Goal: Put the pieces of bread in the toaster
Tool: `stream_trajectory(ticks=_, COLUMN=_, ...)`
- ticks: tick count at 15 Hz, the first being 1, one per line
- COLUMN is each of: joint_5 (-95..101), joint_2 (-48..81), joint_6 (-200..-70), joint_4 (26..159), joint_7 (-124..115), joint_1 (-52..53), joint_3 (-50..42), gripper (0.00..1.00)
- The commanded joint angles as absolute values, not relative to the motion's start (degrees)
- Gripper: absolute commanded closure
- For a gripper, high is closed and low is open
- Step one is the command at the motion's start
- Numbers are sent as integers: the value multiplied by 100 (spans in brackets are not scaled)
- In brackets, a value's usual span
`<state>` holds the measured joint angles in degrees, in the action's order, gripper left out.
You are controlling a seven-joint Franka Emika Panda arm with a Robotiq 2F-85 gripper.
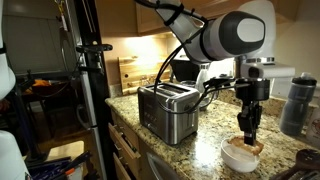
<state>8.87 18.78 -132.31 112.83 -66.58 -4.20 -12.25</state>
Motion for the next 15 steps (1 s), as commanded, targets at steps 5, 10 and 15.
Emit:
stream_trajectory(ticks=5, joint_5=1650, joint_2=459, joint_6=-12322, joint_4=11647, joint_7=-7291, joint_1=-194, joint_3=-1235, gripper=91)
stream_trajectory(ticks=10, joint_5=1921, joint_2=-341, joint_6=-11508, joint_4=11794, joint_7=-7647, joint_1=-246, joint_3=-871, gripper=91)
stream_trajectory(ticks=15, joint_5=1898, joint_2=-1033, joint_6=-10831, joint_4=12052, joint_7=-7925, joint_1=-285, joint_3=-442, gripper=91)
